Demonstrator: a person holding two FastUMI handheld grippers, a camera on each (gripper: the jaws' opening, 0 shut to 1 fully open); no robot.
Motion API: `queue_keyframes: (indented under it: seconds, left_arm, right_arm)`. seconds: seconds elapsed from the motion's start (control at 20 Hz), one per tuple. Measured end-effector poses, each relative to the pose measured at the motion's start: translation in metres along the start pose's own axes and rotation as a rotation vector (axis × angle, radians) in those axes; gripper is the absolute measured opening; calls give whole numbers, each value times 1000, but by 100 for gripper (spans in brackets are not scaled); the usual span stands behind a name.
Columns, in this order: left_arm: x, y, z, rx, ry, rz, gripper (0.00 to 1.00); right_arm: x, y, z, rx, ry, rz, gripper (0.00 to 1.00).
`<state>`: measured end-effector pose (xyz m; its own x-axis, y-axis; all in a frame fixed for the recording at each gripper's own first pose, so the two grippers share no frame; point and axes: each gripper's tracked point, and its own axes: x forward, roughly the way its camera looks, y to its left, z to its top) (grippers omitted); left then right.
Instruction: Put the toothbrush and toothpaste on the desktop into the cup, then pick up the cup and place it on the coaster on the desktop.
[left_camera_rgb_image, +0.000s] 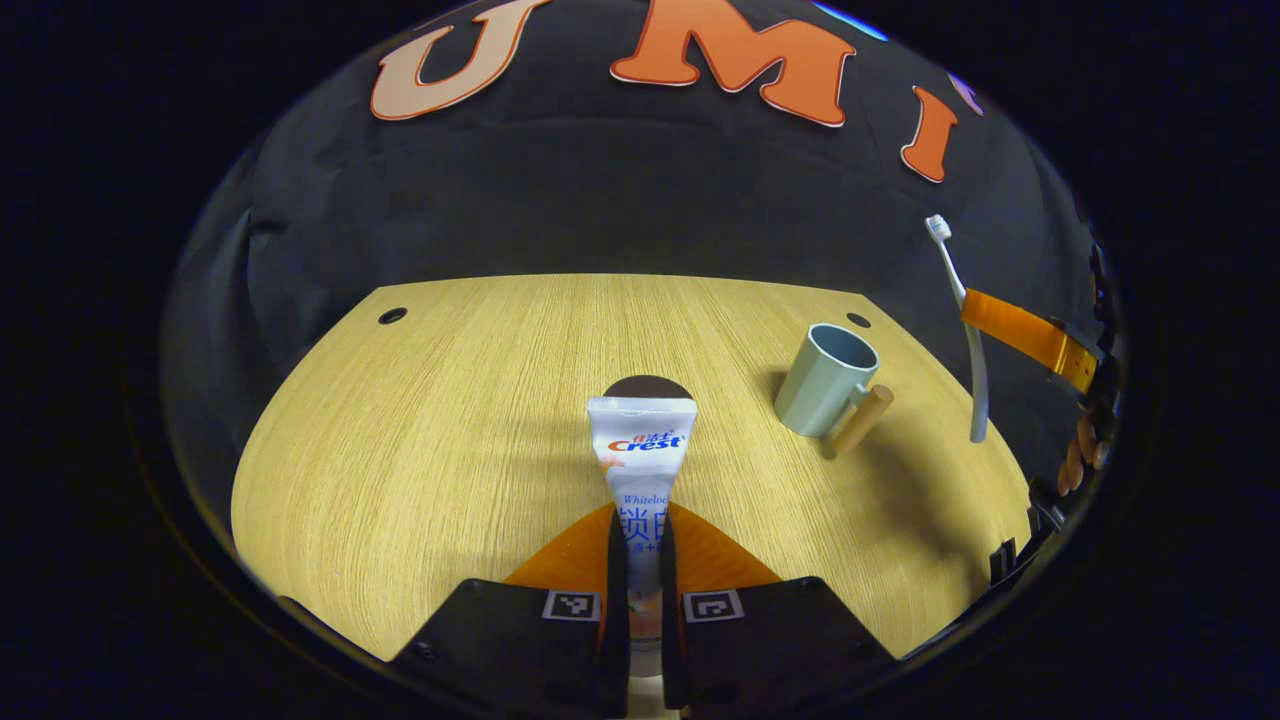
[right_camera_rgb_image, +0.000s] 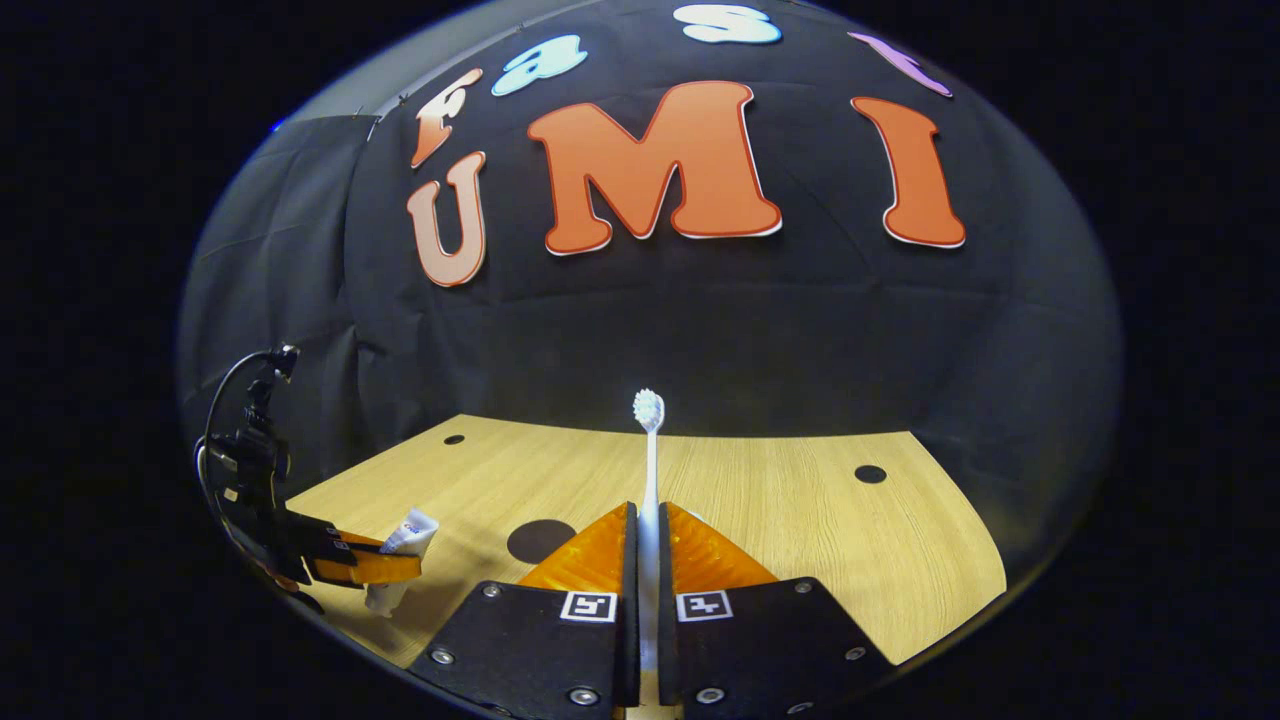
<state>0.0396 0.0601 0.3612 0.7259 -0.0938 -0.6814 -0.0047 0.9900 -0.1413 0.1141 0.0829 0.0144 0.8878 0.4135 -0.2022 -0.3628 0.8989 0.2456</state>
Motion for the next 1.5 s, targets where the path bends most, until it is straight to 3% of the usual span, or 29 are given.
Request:
queue_keyframes:
  seconds: [0.2, 0.3, 0.9, 1.1, 1.25, 1.5]
  left_arm:
    - [9, 6, 3, -7, -26, 6, 17]
    - [-15, 12, -9, -3, -36, 12, 16]
    - [-51, 8, -34, -13, -113, 13, 16]
    - [-76, 5, -31, -9, -151, 23, 16]
    - [-89, 0, -28, -8, -179, 28, 17]
    - [-115, 1, -19, -19, -194, 40, 16]
  right_arm:
    - [15, 8, 13, 8, -81, 46, 7]
    - [23, 7, 20, 15, -116, 41, 7]
    - [70, -13, 33, 22, -250, 27, 7]
    - [89, -18, 28, 62, -272, 34, 8]
    - [100, -20, 29, 32, -337, 17, 8]
    - [112, -16, 13, -1, -323, 17, 9]
